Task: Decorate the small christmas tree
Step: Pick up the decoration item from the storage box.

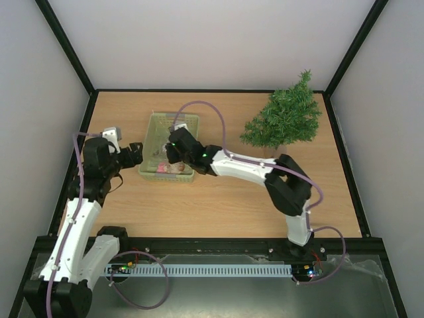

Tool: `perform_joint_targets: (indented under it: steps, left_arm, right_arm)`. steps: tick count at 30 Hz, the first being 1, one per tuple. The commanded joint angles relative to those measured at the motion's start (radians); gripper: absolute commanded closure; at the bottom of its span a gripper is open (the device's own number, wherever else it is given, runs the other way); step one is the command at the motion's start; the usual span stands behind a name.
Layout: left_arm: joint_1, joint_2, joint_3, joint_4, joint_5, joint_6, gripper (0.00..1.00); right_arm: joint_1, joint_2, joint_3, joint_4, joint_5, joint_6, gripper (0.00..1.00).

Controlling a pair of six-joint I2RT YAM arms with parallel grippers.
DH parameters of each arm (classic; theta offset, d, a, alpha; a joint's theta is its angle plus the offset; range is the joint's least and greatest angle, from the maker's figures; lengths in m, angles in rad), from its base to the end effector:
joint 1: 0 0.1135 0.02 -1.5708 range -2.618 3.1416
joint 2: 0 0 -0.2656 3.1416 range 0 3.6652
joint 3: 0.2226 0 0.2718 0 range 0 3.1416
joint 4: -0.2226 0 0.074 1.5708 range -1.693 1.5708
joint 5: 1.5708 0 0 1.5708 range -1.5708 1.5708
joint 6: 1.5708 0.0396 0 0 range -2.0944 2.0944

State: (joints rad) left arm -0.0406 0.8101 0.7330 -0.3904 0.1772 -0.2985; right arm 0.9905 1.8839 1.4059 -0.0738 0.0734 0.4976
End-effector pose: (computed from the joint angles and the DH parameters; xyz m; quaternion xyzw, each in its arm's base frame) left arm 0.2062 -0.0154 0.2944 -0.0631 0.8472 -0.1624 0.5018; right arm 0.2554 0.3843 0.2380 -0.1955 0.8504 0.3065 0.3803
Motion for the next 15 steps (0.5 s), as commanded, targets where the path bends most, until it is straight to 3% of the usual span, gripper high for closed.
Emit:
perform_joint_targets:
  steps: [1,11,15]
  left_arm:
    - [0.006,-0.07,0.004,-0.003,-0.072,0.003,0.15]
    - [0.018,-0.155,-0.002,0.002,-0.103,-0.004,0.14]
    - [0.018,-0.164,-0.005,0.004,-0.1,-0.003,0.14]
  right_arm:
    - [0.005,0.154,0.164,0.047,-0.024,0.025,0.65]
    - [0.004,0.403,0.467,-0.092,0.164,0.011,0.61]
    - [-0.004,0.47,0.551,-0.141,0.128,0.013,0.6]
